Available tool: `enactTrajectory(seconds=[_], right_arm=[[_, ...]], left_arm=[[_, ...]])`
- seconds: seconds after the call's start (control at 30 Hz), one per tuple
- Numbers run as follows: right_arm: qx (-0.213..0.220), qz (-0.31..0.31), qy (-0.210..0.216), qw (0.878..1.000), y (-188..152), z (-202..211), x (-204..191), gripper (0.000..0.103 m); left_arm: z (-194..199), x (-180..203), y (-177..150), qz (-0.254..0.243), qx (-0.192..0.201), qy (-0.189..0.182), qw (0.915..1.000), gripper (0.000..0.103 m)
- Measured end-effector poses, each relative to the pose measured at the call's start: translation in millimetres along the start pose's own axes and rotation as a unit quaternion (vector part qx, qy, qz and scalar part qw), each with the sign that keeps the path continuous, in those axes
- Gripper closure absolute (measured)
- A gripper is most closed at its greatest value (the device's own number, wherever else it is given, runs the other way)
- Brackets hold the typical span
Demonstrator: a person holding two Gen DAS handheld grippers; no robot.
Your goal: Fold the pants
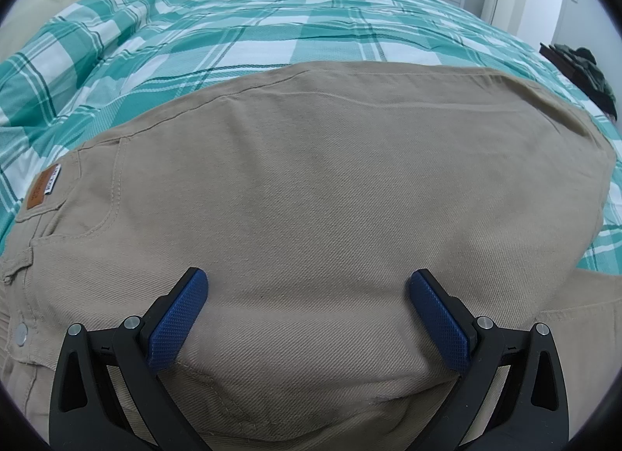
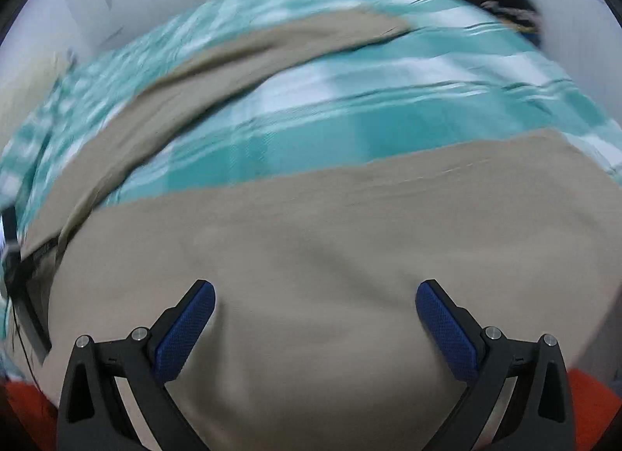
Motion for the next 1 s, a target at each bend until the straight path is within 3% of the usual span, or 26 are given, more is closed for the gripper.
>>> enactTrajectory(seconds=[0.1,0.27,0.43,0.5,1.0], right_arm=[[0.046,0.007,-0.024,0.999,1,20,6,0.001],[0.097,0.036,-0.015,0.995,10,34,-33,0.001],[0.019,0.067,-0.005,0.998,-16,-14,-55,0.000],[0.039,0.069,-0.014,0.997,-17,-17,-56,0.000],[0.050,0.071,-0.013,0.996,-17,-27,-55,0.000]], left_arm=[[0,0,0,0.000,0.000,0.000,1.0000,0.001],[0,0,0,0.000,0.000,0.000,1.0000,0.001],[0,0,-2,0.001,-0.001,0.000,1.0000,0.001],[0,0,-1,0.001,-0.001,0.001,1.0000,0.001],[0,0,0,0.000,-0.002,0.001,1.0000,0.001]])
Point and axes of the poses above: each gripper's, at about its wrist camera, not at the fingertips, and z roughly against the way its jaws point, x to its right, y to its top, the point moved 10 cm from there along -z, roughly the way its jaws point, and after that the axes turned 12 degrees about z, right-handed, at the moved point
